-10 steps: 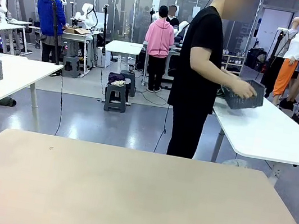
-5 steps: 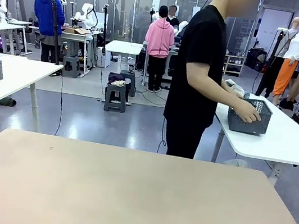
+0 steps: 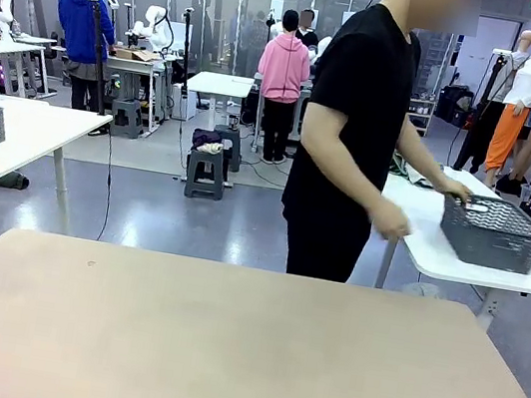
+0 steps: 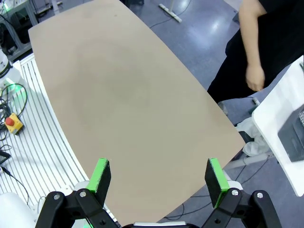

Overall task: Fold the towels and place them in the basket.
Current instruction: When a person lays out a Towel with hook on the table, fold it in half twice.

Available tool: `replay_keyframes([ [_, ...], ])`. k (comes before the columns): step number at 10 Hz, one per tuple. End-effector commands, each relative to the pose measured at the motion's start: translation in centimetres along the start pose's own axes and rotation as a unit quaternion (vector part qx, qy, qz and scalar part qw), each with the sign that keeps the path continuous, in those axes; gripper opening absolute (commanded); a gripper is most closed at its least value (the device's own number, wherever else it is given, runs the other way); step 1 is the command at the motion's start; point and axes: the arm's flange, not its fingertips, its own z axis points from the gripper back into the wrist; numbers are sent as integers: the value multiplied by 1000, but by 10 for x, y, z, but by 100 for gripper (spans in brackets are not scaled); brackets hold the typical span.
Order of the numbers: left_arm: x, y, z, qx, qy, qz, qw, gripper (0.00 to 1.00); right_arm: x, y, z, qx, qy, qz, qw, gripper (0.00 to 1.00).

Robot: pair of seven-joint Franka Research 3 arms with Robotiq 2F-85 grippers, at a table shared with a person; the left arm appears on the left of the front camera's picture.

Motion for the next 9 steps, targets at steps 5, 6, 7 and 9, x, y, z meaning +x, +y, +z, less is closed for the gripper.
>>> replay_keyframes([
  [5,0,0,0,0,-2,0,1000,100,0,0,0,0,0,0,1000,100],
  [6,0,0,0,0,-2,0,1000,100,0,0,0,0,0,0,1000,100],
  [7,0,0,0,0,-2,0,1000,100,0,0,0,0,0,0,1000,100],
  [9,0,0,0,0,-2,0,1000,100,0,0,0,0,0,0,1000,100],
])
